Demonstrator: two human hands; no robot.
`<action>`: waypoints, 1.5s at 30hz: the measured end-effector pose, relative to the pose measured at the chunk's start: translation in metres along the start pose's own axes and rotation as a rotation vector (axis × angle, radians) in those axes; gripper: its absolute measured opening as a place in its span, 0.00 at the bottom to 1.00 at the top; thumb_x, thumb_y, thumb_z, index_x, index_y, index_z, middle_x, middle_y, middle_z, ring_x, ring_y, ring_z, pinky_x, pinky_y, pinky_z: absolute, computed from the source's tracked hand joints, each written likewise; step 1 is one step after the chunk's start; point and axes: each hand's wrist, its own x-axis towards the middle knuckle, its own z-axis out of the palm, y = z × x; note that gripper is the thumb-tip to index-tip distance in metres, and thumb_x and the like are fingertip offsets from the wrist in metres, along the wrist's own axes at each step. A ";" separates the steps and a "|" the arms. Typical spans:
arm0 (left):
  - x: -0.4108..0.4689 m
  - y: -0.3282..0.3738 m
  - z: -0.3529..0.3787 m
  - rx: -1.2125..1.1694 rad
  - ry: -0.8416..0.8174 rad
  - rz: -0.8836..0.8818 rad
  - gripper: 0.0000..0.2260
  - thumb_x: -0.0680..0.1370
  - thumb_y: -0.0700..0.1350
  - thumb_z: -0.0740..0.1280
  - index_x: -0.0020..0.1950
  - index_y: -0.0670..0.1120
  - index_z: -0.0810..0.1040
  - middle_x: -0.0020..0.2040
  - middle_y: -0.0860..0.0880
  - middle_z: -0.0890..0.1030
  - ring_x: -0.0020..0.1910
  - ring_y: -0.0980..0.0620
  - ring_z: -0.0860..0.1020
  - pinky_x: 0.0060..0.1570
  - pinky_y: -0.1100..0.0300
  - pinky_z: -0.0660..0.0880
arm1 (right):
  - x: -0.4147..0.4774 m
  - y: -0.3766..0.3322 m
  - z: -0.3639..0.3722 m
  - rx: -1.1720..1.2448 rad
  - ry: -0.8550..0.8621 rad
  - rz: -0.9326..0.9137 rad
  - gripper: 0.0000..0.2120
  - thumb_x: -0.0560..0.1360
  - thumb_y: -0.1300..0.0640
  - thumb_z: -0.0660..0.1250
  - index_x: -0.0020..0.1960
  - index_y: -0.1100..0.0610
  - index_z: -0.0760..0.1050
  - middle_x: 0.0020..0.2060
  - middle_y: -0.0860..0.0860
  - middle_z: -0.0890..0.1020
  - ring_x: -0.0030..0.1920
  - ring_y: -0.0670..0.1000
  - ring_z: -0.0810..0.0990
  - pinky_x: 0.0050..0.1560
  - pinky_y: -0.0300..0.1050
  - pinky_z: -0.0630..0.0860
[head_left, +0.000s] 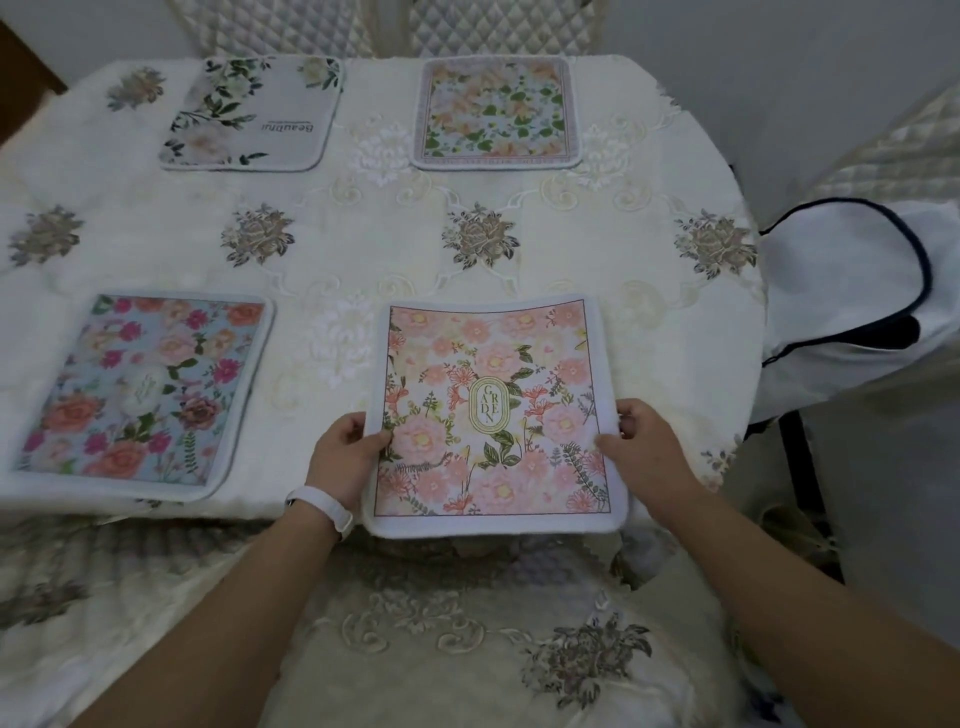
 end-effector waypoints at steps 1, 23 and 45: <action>0.001 -0.001 -0.006 -0.014 0.020 0.002 0.04 0.76 0.38 0.67 0.48 0.46 0.79 0.48 0.46 0.83 0.47 0.43 0.82 0.51 0.44 0.79 | -0.001 -0.003 0.009 0.007 -0.001 -0.005 0.14 0.75 0.66 0.66 0.57 0.54 0.72 0.47 0.48 0.82 0.45 0.51 0.83 0.44 0.47 0.80; 0.023 -0.004 -0.047 0.669 -0.027 0.319 0.19 0.76 0.46 0.69 0.66 0.47 0.73 0.59 0.48 0.78 0.54 0.49 0.76 0.54 0.53 0.73 | -0.009 0.017 0.028 -0.390 0.117 -0.097 0.25 0.76 0.60 0.67 0.71 0.56 0.66 0.54 0.50 0.76 0.53 0.51 0.78 0.48 0.42 0.74; 0.015 -0.056 -0.069 1.142 -0.263 0.754 0.47 0.58 0.73 0.63 0.70 0.46 0.70 0.73 0.43 0.68 0.72 0.41 0.65 0.67 0.43 0.65 | -0.045 0.072 0.014 -0.930 0.001 -0.402 0.37 0.66 0.32 0.61 0.69 0.53 0.72 0.70 0.53 0.72 0.69 0.56 0.70 0.67 0.60 0.69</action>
